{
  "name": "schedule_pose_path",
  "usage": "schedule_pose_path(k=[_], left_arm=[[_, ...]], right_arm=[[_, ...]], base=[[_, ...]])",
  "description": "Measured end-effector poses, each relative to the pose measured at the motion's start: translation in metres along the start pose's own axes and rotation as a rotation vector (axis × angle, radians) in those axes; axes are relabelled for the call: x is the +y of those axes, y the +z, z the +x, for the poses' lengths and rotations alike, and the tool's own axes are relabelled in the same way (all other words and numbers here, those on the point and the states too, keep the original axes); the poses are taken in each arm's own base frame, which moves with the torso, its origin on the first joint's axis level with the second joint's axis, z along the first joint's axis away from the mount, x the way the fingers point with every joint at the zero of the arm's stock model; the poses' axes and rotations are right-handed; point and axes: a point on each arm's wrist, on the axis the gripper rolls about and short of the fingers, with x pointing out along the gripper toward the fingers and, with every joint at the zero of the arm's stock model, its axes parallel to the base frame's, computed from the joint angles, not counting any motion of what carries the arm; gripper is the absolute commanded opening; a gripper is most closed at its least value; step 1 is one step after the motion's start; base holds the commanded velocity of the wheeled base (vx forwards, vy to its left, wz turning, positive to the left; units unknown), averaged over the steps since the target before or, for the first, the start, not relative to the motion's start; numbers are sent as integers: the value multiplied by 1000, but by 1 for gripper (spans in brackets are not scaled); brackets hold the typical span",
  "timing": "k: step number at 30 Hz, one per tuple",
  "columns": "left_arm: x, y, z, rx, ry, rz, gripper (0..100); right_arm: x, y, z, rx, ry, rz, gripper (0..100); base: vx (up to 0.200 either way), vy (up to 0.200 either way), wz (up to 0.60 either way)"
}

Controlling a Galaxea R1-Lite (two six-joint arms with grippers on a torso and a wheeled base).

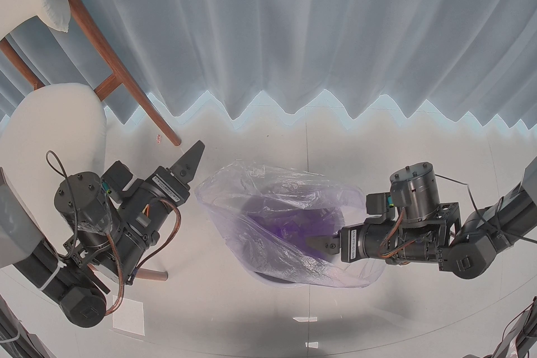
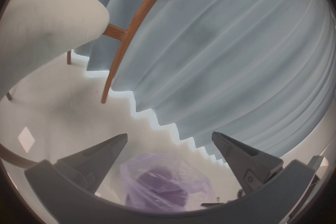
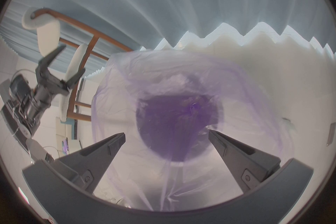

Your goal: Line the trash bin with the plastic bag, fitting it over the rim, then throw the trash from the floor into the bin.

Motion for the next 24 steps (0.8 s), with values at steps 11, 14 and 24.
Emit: schedule_pose_path(k=[11,14,24], left_arm=[[-49,-12,34,9,-142,-78,100],[-65,-27,41,61,-171,-146,100],[-66,-73,60,181,-134,-266,100]], right_arm=[[28,-20,13,67,67,-89,100],[33,-25,17,83,77,-102,100],[34,-31,22,102,78,-110,100]], base=[[0,0,0],[0,0,0],[0,0,0]])
